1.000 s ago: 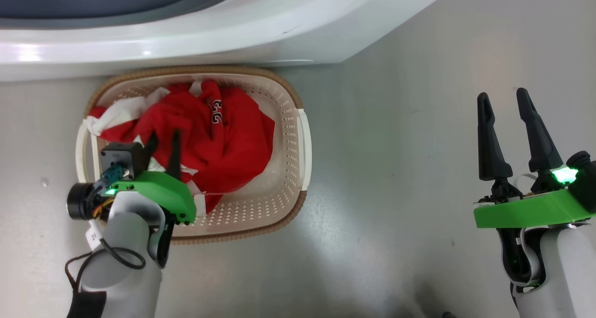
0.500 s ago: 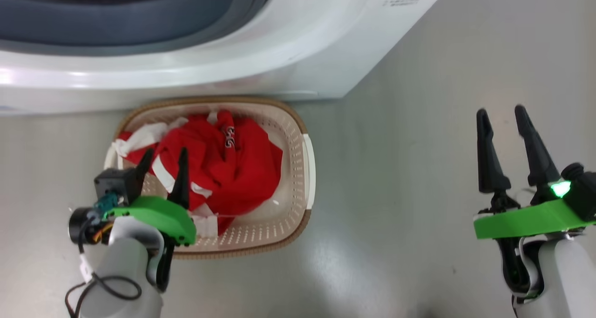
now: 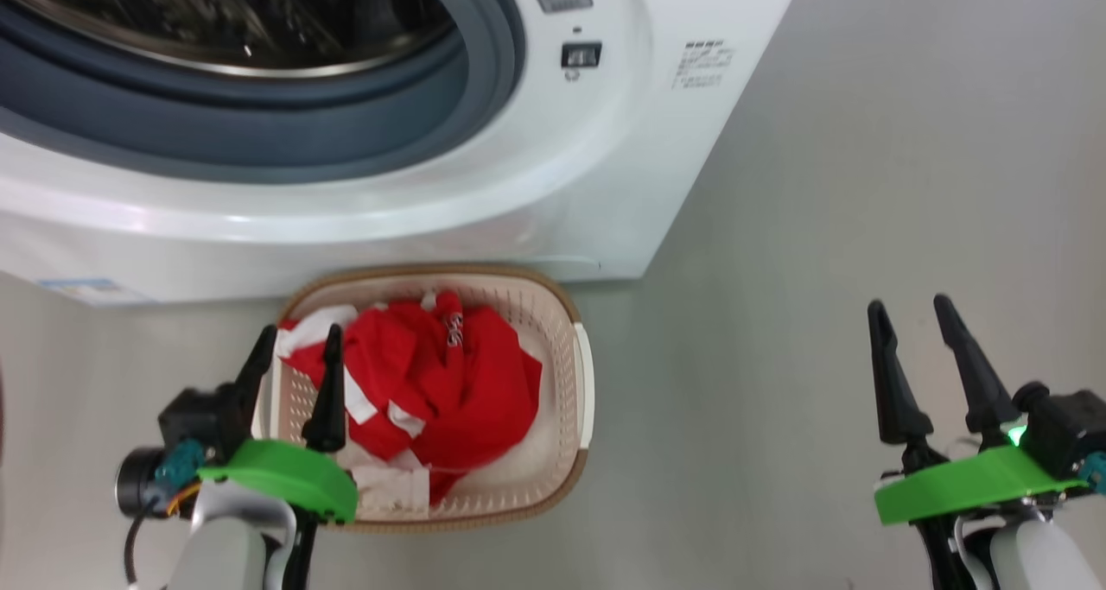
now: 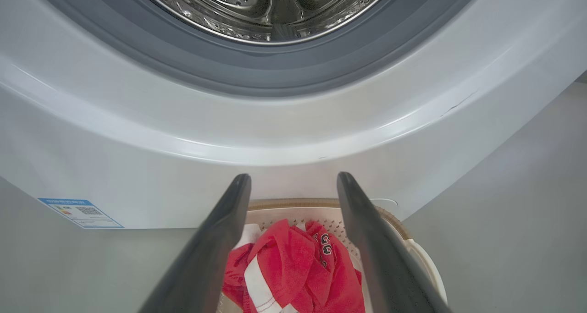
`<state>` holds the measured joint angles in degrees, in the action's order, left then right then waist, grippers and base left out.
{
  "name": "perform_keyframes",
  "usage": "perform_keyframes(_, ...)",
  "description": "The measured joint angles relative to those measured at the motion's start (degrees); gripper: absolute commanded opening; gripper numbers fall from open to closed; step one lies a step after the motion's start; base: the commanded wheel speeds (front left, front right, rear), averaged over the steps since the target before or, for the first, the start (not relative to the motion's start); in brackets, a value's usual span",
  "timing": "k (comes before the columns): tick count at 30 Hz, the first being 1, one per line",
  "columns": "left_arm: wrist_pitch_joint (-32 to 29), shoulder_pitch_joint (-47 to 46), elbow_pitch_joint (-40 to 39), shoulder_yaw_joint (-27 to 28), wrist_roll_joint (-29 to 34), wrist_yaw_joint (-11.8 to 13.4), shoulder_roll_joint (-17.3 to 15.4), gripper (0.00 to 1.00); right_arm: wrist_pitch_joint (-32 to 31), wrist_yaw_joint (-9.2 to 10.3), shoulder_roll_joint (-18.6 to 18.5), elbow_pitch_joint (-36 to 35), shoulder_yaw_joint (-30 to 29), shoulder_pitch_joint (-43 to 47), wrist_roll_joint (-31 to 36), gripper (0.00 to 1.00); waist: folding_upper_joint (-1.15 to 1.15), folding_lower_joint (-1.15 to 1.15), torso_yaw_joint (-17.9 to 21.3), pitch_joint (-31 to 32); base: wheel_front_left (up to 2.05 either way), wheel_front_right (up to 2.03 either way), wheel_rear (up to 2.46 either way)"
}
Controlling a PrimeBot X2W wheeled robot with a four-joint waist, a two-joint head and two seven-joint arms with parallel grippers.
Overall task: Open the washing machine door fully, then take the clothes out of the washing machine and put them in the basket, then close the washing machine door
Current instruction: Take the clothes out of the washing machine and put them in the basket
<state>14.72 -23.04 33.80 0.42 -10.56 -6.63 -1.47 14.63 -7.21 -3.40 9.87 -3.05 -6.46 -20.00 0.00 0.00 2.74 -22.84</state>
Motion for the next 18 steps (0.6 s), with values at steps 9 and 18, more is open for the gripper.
perform_keyframes(9, 0.00, 7.32, -8.43, 1.43, 0.53, -0.44, -0.10, 1.00, 0.00, 0.00, -0.34, 0.56, 0.51, 3.72, 0.00, 1.00, 0.00, 0.00, -0.35, 6.94, 0.00, 0.00, 0.00)
perform_keyframes(18, 0.00, 13.90, -16.73, 1.60, 0.74, -0.44, -0.21, 1.00, 0.00, 0.00, -0.76, 0.96, 0.66, 7.03, -0.01, 1.00, 0.00, 0.00, -0.35, 12.44, 0.00, 0.00, 0.00)
